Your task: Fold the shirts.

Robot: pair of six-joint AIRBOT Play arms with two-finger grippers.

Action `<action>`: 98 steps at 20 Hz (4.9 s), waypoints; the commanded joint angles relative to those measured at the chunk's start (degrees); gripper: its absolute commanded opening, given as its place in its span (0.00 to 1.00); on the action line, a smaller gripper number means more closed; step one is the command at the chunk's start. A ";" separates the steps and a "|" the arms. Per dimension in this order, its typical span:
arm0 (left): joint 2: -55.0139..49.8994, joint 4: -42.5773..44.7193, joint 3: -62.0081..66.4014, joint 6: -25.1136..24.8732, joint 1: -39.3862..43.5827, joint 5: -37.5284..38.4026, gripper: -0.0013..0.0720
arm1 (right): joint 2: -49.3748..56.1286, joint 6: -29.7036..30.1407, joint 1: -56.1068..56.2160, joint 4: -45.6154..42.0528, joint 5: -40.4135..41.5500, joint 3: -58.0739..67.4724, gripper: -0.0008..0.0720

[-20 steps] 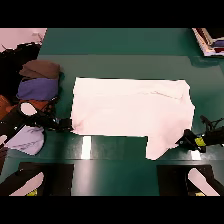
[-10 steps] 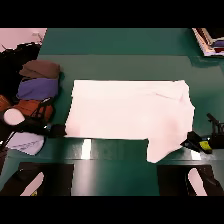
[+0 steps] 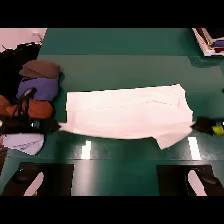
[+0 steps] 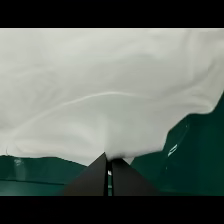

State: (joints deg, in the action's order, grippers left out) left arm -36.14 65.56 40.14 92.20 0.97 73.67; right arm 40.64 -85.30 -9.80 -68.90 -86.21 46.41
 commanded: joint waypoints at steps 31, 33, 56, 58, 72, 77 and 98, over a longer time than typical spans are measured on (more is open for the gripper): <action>-44.00 -9.20 33.14 -1.81 19.34 -21.99 0.05 | 65.53 22.56 -17.84 21.22 -0.35 35.69 0.80; -44.87 -9.22 33.18 -0.46 21.57 -23.37 0.05 | 67.23 22.62 -15.65 21.33 -0.31 36.52 0.80; -74.10 -12.83 55.74 -0.68 32.02 -25.81 0.05 | 38.84 19.10 5.55 39.32 0.70 38.77 0.03; -74.10 -12.79 55.76 -0.68 32.02 -26.08 0.05 | 38.93 17.62 8.63 39.23 1.07 43.10 0.03; -57.37 6.60 56.98 -0.70 15.47 -10.82 0.05 | 45.11 17.79 34.77 38.88 11.96 48.94 0.03; -44.33 9.79 56.98 -2.67 4.31 -6.49 0.05 | 56.00 21.81 55.67 38.91 32.94 48.96 0.30; -38.62 8.35 56.94 -4.15 0.76 -1.64 0.05 | 61.07 16.79 24.85 32.44 15.21 25.07 0.93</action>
State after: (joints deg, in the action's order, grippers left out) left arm -74.81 74.35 97.08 87.99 1.78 72.20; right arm 96.60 -69.04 14.76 -40.45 -68.27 69.71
